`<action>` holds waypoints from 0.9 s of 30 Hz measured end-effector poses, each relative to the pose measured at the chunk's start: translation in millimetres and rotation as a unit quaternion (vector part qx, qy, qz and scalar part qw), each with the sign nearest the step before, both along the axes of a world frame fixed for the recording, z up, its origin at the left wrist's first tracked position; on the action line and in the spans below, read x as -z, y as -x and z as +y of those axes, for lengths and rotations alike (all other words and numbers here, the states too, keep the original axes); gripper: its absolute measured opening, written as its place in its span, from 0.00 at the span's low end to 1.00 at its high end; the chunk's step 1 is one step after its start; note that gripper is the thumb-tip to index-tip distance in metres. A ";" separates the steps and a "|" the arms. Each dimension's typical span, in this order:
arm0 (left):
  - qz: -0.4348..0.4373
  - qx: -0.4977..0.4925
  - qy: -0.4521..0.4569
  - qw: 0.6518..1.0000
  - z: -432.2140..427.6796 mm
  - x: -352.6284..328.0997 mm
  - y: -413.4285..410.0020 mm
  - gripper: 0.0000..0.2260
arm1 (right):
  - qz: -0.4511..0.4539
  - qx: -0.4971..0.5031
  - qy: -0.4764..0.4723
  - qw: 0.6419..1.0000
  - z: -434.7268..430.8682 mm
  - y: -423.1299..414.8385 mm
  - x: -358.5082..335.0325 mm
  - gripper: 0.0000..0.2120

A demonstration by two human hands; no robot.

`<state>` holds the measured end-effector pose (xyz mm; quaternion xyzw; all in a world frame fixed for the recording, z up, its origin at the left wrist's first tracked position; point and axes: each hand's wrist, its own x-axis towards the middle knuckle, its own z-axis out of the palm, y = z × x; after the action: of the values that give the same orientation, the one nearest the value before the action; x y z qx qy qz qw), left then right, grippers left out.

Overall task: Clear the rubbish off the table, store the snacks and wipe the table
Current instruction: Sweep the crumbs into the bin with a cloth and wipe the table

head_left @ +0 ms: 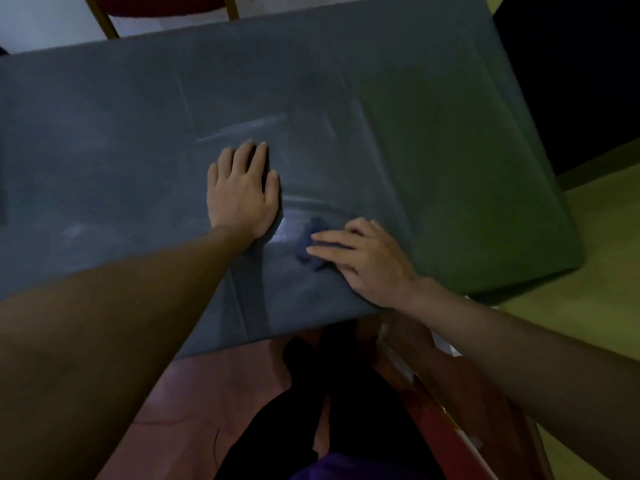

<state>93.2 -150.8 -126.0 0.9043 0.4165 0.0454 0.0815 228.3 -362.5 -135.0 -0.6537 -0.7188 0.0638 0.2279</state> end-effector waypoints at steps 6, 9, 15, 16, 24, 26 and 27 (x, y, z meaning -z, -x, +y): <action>0.025 -0.033 0.044 0.998 -11.2 9.2 -27.3 0.30 | -0.026 -0.156 0.008 0.987 -43.6 15.3 0.1 0.20; 0.045 -0.019 0.039 0.998 -13.1 9.1 -24.2 0.34 | -0.067 -0.171 0.008 0.983 -30.7 -22.6 -0.1 0.18; 0.080 -0.006 0.037 0.996 -12.0 10.0 -28.1 0.37 | -0.016 0.102 0.008 0.995 -0.9 -81.3 2.0 0.18; 0.082 -0.005 0.040 0.996 -11.8 10.2 -28.3 0.37 | -0.017 0.083 0.009 0.996 -7.4 -71.0 2.4 0.19; -0.006 -0.019 0.000 1.000 11.9 -5.7 -53.7 0.27 | -0.014 0.040 0.009 0.999 -18.4 -64.0 -2.7 0.17; -0.024 -0.030 0.011 0.999 19.9 -5.0 -65.2 0.27 | 0.026 0.156 -0.007 0.987 -6.9 -58.9 -1.2 0.17; -0.024 -0.031 0.018 0.999 23.8 -3.0 -70.8 0.29 | 0.031 0.180 -0.012 0.983 -4.8 -51.0 -1.0 0.17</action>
<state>164.0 -127.0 -123.0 0.8881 0.4430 0.0618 0.1059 279.3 -367.3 -134.1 -0.7675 -0.5825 0.0328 0.2656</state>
